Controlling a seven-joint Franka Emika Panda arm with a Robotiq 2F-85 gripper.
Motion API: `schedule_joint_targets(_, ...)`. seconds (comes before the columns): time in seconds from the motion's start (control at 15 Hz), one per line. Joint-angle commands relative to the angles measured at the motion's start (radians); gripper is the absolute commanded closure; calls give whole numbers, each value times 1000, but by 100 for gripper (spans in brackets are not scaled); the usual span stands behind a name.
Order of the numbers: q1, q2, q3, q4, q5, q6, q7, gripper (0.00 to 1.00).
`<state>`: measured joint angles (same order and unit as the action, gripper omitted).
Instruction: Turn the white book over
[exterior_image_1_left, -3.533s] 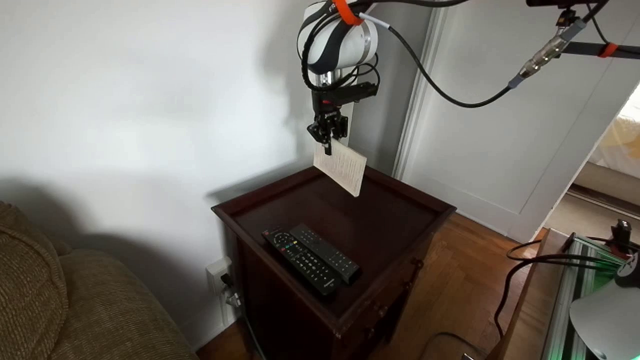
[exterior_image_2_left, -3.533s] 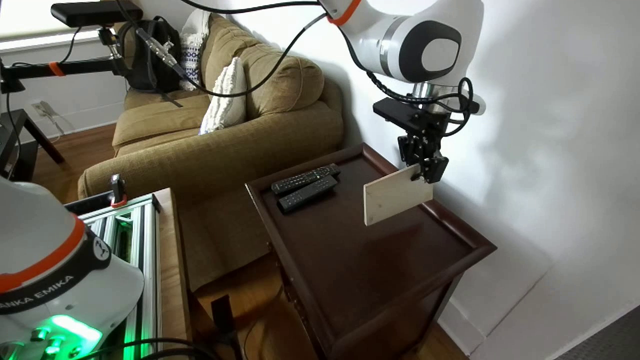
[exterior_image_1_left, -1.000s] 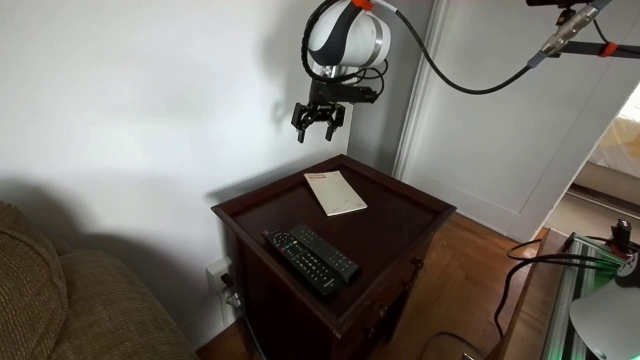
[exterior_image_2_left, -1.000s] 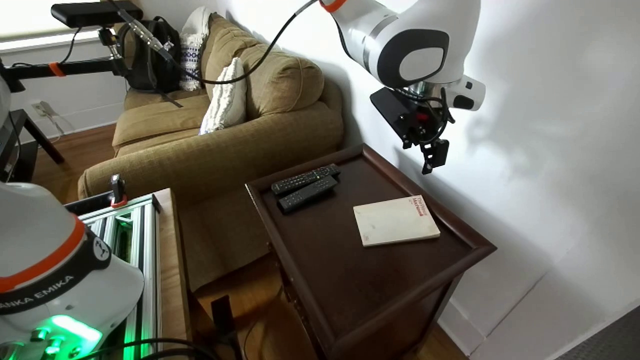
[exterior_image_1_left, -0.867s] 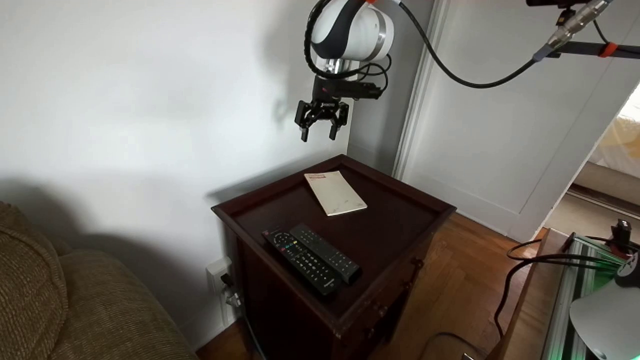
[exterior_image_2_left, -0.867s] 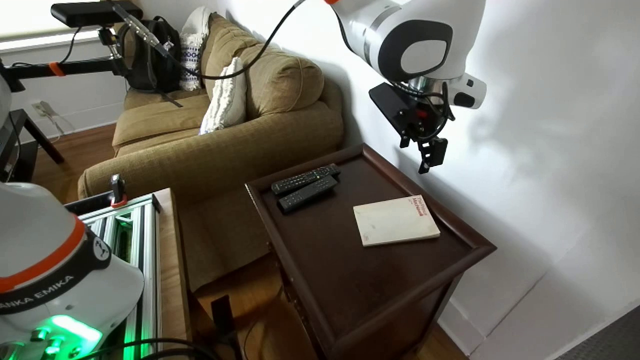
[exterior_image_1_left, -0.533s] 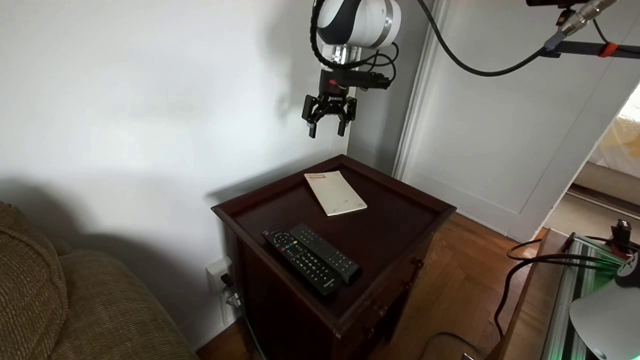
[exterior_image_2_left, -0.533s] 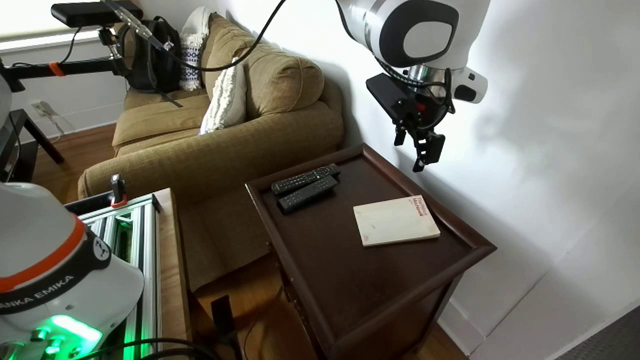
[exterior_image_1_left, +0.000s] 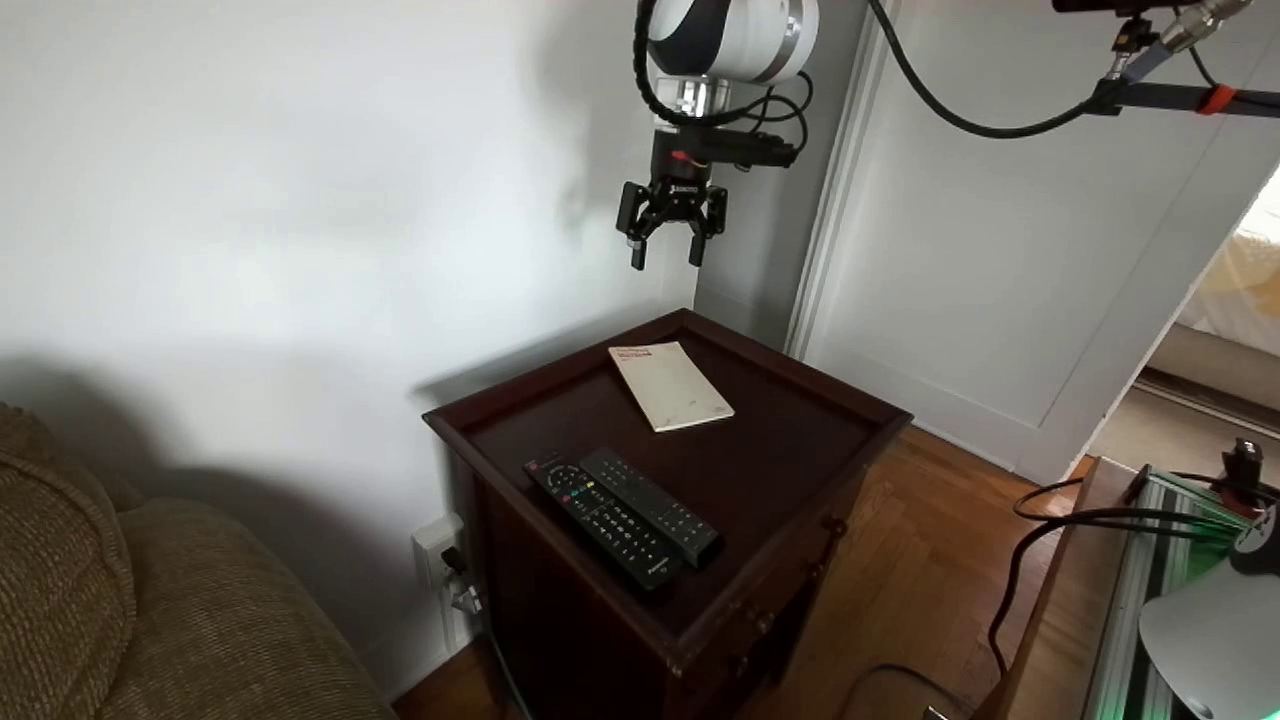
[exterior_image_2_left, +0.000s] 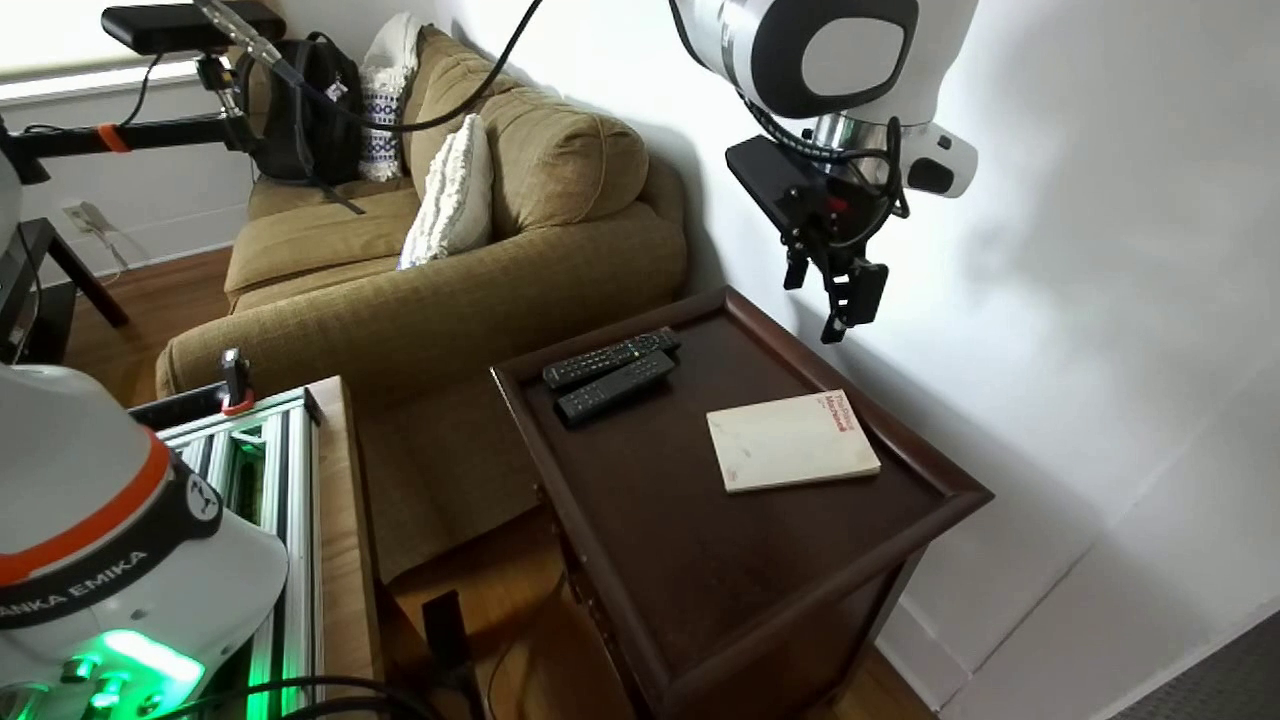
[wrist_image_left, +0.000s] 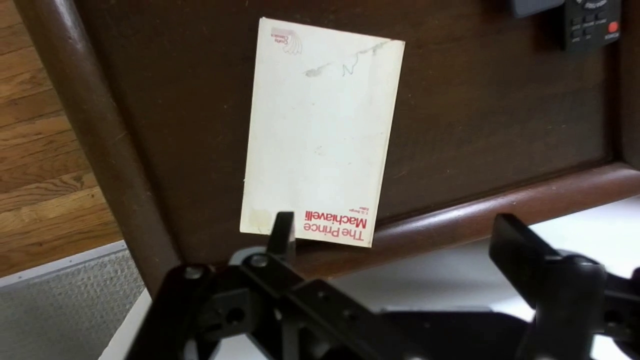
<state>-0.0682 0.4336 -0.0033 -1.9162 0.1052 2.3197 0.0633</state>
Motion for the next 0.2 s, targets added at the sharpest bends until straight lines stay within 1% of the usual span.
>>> schedule_joint_targets(0.0, 7, -1, -8, 0, 4, -2, -3, 0)
schedule_joint_targets(0.13, 7, -1, -8, 0, 4, -2, -3, 0)
